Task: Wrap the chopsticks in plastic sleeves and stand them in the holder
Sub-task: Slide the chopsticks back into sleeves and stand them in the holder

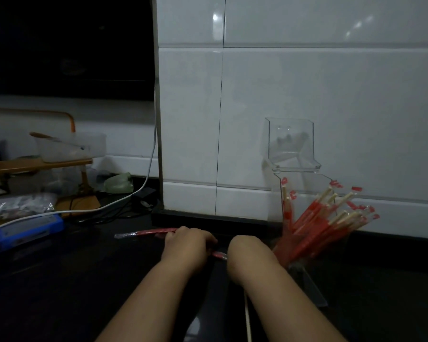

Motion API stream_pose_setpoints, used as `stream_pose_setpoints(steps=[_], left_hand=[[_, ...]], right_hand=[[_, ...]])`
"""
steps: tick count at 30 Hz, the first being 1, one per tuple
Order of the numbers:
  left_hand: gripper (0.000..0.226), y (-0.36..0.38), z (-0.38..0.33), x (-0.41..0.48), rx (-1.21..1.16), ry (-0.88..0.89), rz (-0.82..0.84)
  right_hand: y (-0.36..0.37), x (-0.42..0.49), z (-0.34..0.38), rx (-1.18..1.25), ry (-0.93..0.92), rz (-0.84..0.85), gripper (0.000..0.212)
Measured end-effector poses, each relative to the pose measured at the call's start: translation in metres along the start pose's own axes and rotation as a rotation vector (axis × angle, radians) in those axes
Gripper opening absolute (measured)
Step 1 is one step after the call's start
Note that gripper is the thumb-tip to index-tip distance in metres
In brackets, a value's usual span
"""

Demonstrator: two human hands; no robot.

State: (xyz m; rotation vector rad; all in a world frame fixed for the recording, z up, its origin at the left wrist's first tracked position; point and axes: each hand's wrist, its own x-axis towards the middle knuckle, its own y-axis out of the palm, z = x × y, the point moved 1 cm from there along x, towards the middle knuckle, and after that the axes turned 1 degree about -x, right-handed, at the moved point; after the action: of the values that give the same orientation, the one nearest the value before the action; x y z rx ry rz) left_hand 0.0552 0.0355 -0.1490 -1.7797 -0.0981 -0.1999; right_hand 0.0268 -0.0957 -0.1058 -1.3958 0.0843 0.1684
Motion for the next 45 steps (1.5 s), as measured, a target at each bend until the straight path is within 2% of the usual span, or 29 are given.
stream_pose_setpoints(steps=[5, 11, 13, 15, 20, 22, 25, 30, 38, 45], left_hand=[[0.019, -0.004, -0.004, -0.001, 0.033, -0.032, -0.026], [0.012, -0.015, -0.007, -0.004, -0.326, -0.097, -0.319], [0.011, -0.016, -0.005, -0.003, -0.45, -0.148, -0.424], [0.012, -0.019, -0.004, -0.003, -0.585, -0.178, -0.527], [0.015, -0.029, -0.002, -0.008, -0.845, -0.244, -0.747], [0.018, -0.031, -0.001, -0.01, -0.967, -0.275, -0.77], [0.025, -0.035, -0.002, -0.013, -1.068, -0.284, -0.788], [0.035, -0.037, -0.003, -0.014, -1.151, -0.242, -0.807], [0.031, -0.036, -0.008, -0.016, -1.114, -0.064, -0.822], [0.016, -0.033, -0.008, -0.016, -0.882, 0.075, -0.926]], right_hand=[[0.004, 0.002, -0.003, 0.051, -0.005, -0.041, 0.039], [0.0, -0.001, -0.004, 0.171, -0.07, -0.224, 0.029], [-0.006, -0.002, -0.004, 0.248, -0.103, -0.317, 0.02], [-0.011, -0.003, -0.004, 0.366, -0.145, -0.408, 0.014], [-0.016, -0.001, -0.001, 0.868, -0.279, -0.588, 0.023], [-0.016, 0.0, 0.0, 1.052, -0.3, -0.592, 0.026], [-0.018, -0.002, 0.002, 1.201, -0.298, -0.554, 0.031], [-0.019, 0.0, 0.001, 1.339, -0.341, -0.532, 0.041], [-0.017, -0.002, 0.001, 1.297, -0.415, -0.795, 0.01], [-0.023, -0.011, 0.004, 1.473, -0.424, -0.692, 0.017]])
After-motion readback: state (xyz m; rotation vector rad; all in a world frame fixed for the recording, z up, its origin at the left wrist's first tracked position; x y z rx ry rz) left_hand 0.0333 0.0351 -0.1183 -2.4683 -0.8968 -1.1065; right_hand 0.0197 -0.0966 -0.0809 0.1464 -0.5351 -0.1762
